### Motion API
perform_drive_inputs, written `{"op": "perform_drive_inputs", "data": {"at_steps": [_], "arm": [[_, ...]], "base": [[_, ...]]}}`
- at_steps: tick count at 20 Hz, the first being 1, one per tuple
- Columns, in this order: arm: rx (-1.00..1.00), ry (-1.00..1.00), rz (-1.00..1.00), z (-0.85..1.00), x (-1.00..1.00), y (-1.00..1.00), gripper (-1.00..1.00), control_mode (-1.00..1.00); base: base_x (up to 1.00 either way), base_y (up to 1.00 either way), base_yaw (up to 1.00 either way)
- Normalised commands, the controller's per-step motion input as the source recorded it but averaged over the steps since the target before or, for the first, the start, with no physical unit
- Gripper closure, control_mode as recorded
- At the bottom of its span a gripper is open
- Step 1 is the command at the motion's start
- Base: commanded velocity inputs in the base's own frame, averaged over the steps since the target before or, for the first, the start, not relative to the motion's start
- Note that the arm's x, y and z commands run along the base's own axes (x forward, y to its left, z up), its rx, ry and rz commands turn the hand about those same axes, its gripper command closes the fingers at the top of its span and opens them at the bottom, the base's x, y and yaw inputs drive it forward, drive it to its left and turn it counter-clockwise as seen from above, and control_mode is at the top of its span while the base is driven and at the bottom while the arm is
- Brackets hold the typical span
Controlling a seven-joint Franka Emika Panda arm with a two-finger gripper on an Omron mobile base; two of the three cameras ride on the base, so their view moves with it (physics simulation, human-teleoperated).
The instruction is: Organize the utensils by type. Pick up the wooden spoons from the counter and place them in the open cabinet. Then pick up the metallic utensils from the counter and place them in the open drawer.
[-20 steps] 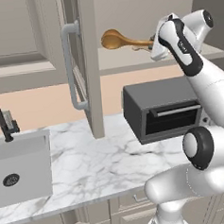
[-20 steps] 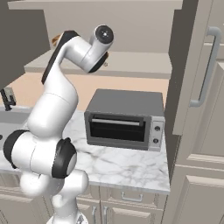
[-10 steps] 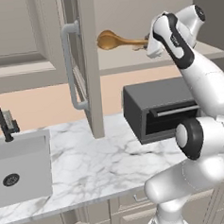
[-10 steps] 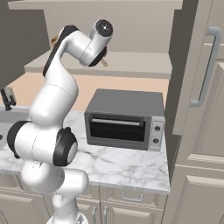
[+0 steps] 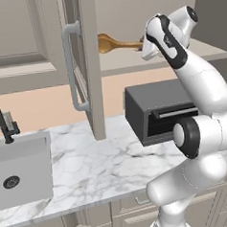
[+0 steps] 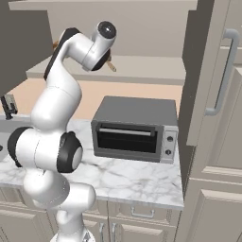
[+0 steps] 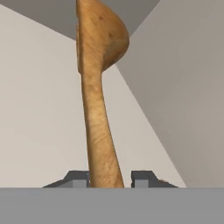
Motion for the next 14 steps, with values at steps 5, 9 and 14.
{"op": "perform_drive_inputs", "data": {"at_steps": [5, 9, 14], "arm": [[0.00, 0.07, 0.02, -0.04, 0.28, 0.10, 1.00, -1.00], [0.00, 0.02, 0.02, -0.02, 0.22, 0.06, 1.00, -1.00], [0.00, 0.00, 0.02, -0.04, 0.16, 0.05, 1.00, -1.00]], "base": [[0.00, 0.00, 0.00], [0.00, 0.00, 0.00], [0.00, 0.00, 0.00]]}}
